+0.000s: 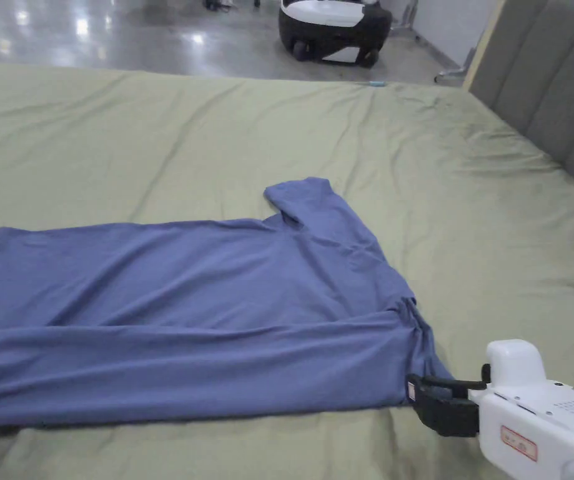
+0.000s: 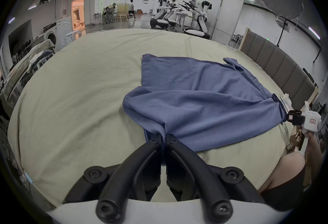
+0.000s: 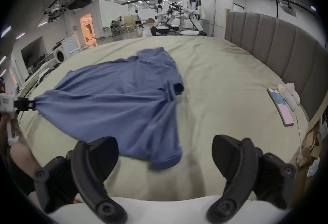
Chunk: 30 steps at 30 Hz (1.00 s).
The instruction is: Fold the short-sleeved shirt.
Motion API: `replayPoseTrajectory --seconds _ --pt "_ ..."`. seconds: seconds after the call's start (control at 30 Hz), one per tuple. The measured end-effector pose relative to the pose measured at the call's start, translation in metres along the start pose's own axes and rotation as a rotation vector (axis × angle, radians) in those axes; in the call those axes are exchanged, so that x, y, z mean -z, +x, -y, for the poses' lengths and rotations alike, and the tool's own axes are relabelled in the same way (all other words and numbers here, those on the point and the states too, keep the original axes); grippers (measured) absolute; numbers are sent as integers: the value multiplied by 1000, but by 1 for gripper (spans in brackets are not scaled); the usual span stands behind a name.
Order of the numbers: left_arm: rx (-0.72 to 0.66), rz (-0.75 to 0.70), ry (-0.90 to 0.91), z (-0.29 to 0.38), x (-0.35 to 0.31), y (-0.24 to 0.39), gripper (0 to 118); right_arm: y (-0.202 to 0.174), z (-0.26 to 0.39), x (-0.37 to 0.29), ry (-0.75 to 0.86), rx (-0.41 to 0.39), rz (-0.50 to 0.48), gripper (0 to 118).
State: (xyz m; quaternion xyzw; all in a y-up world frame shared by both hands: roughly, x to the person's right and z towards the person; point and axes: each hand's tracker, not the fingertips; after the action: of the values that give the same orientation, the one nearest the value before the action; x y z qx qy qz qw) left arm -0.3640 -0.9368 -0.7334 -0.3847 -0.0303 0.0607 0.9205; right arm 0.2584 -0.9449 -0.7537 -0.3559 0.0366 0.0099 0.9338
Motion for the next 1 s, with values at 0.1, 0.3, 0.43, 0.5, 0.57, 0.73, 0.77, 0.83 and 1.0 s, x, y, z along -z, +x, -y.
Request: replayPoseTrajectory --seconds 0.1,0.3,0.43,0.5,0.57,0.73,0.77,0.83,1.0 --pt "1 -6 -5 0 -3 15 1 10 5 28 -88 61 -53 32" --pt "-10 2 -22 -2 -8 15 1 6 -1 19 -74 58 -164 9" --pt "-21 44 -1 -11 -34 16 1 -4 -22 -40 4 -36 -168 9" --pt "-4 46 5 -11 -50 15 1 0 -24 -53 -2 -35 -201 9" --pt "-3 79 -9 -4 -65 10 1 1 -23 -66 -19 -59 -210 9" --pt "-42 105 -59 34 -86 -9 1 -12 9 -92 -71 -122 -217 9" --pt "-49 106 -71 42 -88 -10 1 -15 19 -93 -82 -131 -215 9" --pt "-65 114 -100 56 -86 -17 1 -18 34 -87 -127 -152 -194 9" --pt "-34 62 -116 85 -64 -29 37 -14 57 -74 -26 -128 -147 62"
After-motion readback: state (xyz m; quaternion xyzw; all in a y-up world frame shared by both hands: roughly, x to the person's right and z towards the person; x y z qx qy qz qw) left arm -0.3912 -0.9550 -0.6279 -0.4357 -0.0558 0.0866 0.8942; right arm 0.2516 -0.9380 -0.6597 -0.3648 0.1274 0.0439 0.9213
